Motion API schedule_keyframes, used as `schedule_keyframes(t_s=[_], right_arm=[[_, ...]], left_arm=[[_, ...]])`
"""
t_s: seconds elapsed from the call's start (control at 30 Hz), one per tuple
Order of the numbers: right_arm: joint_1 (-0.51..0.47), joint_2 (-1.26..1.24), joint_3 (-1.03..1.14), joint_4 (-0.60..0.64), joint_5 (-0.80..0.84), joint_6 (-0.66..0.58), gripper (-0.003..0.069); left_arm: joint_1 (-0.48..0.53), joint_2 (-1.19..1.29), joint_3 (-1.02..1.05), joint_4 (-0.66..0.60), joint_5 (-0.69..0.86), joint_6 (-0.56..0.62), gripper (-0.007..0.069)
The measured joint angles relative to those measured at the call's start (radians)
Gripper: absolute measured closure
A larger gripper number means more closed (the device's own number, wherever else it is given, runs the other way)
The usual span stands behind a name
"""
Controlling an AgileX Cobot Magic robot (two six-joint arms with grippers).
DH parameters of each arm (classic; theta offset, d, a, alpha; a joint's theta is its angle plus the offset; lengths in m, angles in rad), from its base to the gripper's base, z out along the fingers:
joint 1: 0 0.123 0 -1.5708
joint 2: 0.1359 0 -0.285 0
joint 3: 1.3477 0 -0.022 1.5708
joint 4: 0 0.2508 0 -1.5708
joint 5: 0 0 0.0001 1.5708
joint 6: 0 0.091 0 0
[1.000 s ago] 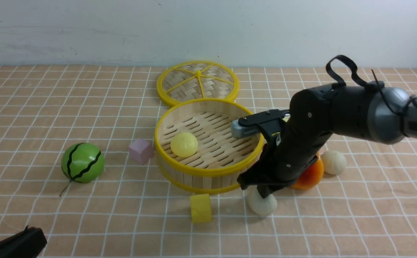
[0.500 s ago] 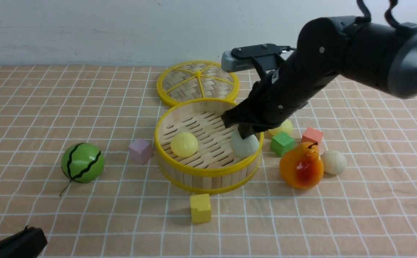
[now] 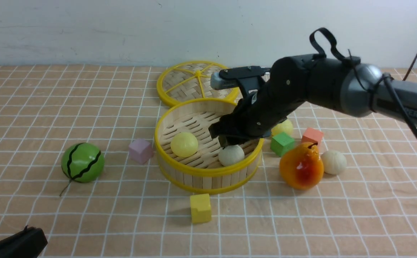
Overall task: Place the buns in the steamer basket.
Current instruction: Use the right arm to grab a steamed stuffed bun
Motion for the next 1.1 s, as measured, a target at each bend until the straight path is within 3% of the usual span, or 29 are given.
schedule_keyframes(t_s=[0.03,0.1,0.27,0.4,0.63,1.1], right_arm=[[-0.001,-0.004,0.0,0.0,0.0,0.0,0.0197],[-0.017,-0.061,-0.01,-0.112,0.078,0.017,0.0144],[-0.149,-0.107,-0.001,-0.304,0.273,0.147,0.0158],[-0.294,-0.107,0.09,-0.234,0.3,0.156,0.021],[-0.363,-0.104,0.182,-0.025,0.162,0.044,0.0246],[-0.372,-0.008,0.188,-0.046,-0.021,0.036,0.0252]], left_arm=[[0.0,0.0,0.0,0.0,0.0,0.0,0.0576],[0.0,0.0,0.0,0.0,0.0,0.0,0.0573],[0.0,0.0,0.0,0.0,0.0,0.0,0.0568],[0.0,0.0,0.0,0.0,0.0,0.0,0.0566],[0.0,0.0,0.0,0.0,0.0,0.0,0.0557],[0.0,0.0,0.0,0.0,0.0,0.0,0.0548]])
